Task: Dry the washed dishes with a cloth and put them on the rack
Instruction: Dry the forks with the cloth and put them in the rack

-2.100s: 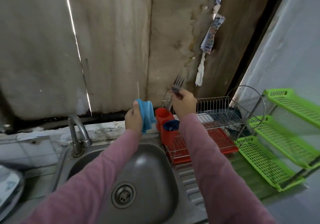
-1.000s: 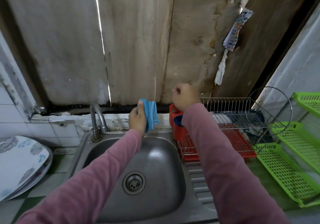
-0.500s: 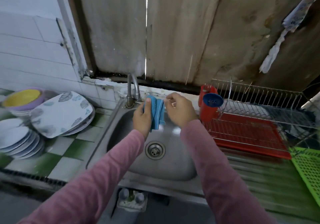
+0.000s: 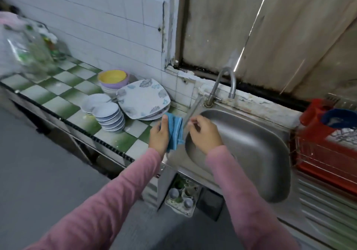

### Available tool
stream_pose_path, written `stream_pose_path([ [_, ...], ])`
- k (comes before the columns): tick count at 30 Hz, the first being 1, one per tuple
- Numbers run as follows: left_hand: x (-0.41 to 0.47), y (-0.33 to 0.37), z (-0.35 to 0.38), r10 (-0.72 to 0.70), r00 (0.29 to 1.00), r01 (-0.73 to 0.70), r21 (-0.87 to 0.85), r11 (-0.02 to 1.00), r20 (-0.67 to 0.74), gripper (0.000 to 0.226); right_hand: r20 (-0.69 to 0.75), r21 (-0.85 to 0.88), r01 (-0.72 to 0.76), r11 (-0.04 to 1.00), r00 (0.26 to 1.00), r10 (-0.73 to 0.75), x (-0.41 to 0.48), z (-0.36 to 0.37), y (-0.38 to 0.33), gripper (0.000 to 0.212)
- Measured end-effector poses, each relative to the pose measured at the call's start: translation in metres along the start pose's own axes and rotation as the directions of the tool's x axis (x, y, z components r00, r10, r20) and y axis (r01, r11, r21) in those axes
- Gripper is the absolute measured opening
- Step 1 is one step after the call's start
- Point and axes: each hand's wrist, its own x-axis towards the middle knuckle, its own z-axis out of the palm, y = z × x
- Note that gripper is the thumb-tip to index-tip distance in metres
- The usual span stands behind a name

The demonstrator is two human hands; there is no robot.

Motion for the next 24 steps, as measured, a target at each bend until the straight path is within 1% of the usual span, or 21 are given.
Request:
stream_pose_path([
  [2,0.009,0.005,-0.039,0.029,0.999,-0.028,0.039,0.999,-0.028,0.039,0.007,0.029,0.021,0.999,1.000,-0.021,0.007,0.030,-0.031,0.026],
  [5,0.025,0.007,-0.101,0.059,0.997,-0.055,0.079,0.995,-0.044,0.041,0.075,0.041,0.067,0.997,0.995,-0.070,0.013,0.084,-0.075,0.027],
  [9,0.043,0.007,-0.183,0.013,0.994,-0.002,0.099,0.995,-0.108,0.045,0.157,0.031,0.090,0.995,0.983,-0.094,0.020,0.146,-0.117,0.033],
  [12,0.051,0.000,-0.229,-0.090,0.987,0.098,0.054,0.994,-0.136,0.057,0.226,0.018,0.073,0.997,0.971,-0.075,0.023,0.177,-0.137,0.034],
  [15,0.064,-0.006,-0.261,-0.137,0.978,0.145,0.037,0.989,-0.160,0.060,0.266,0.009,0.037,0.999,0.963,-0.038,0.030,0.203,-0.148,0.034],
  [18,0.090,-0.011,-0.285,-0.137,0.970,0.148,0.043,0.988,-0.199,0.058,0.300,0.001,0.027,1.000,0.954,-0.026,0.048,0.230,-0.154,0.035],
  [21,0.122,-0.017,-0.302,-0.150,0.962,0.171,0.078,0.982,-0.230,0.054,0.333,-0.034,0.037,0.999,0.943,-0.023,0.078,0.251,-0.159,0.039],
  [24,0.161,-0.014,-0.314,-0.138,0.963,0.163,0.092,0.982,-0.232,0.059,0.339,-0.056,0.043,0.998,0.941,-0.021,0.120,0.268,-0.163,0.042],
])
